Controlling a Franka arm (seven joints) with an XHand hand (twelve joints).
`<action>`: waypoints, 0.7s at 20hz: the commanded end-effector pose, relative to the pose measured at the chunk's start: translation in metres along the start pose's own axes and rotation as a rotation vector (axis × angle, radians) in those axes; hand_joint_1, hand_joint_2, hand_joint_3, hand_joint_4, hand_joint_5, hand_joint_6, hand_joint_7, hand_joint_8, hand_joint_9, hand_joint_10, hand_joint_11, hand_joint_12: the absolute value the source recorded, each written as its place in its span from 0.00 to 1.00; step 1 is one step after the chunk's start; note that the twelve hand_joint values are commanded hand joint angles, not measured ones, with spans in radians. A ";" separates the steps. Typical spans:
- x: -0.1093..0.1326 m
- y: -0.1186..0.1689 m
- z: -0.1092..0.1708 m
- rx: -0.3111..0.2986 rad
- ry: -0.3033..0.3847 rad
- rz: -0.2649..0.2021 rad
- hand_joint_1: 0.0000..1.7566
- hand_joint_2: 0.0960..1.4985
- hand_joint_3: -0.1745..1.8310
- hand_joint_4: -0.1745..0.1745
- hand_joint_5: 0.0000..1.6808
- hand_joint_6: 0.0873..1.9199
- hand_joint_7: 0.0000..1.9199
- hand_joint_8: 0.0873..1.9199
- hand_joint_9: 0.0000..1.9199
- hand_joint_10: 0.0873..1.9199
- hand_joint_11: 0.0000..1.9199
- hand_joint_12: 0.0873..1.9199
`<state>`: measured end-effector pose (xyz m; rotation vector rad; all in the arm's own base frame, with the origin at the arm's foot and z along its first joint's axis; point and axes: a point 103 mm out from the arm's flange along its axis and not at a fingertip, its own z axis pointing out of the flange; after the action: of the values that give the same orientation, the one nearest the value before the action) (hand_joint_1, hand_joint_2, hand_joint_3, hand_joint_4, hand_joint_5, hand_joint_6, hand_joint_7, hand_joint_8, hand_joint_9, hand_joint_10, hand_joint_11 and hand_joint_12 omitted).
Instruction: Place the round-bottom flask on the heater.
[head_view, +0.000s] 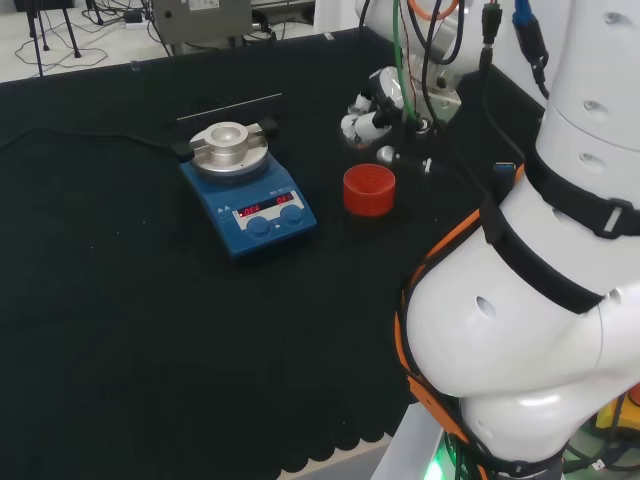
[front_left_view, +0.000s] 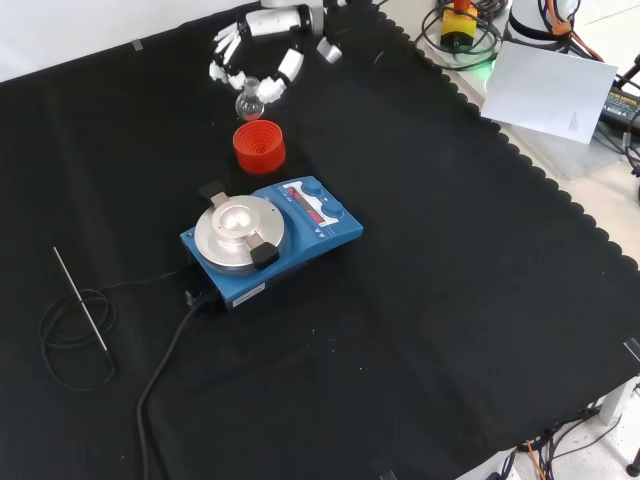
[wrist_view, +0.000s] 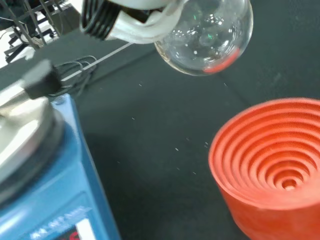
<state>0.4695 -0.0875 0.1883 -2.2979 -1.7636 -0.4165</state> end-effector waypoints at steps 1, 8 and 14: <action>0.036 -0.015 -0.022 0.040 -0.026 -0.045 0.61 0.47 0.48 0.56 0.58 0.63 0.28 0.29 0.38 0.28 0.17 0.66; 0.085 -0.009 -0.025 0.074 -0.031 -0.120 0.61 0.47 0.49 0.57 0.58 0.63 0.28 0.29 0.38 0.28 0.17 0.66; 0.126 0.001 -0.017 0.094 -0.035 -0.182 0.61 0.46 0.49 0.58 0.58 0.63 0.28 0.29 0.38 0.28 0.17 0.66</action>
<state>0.4857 -0.0133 0.2440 -2.1660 -1.9170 -0.3482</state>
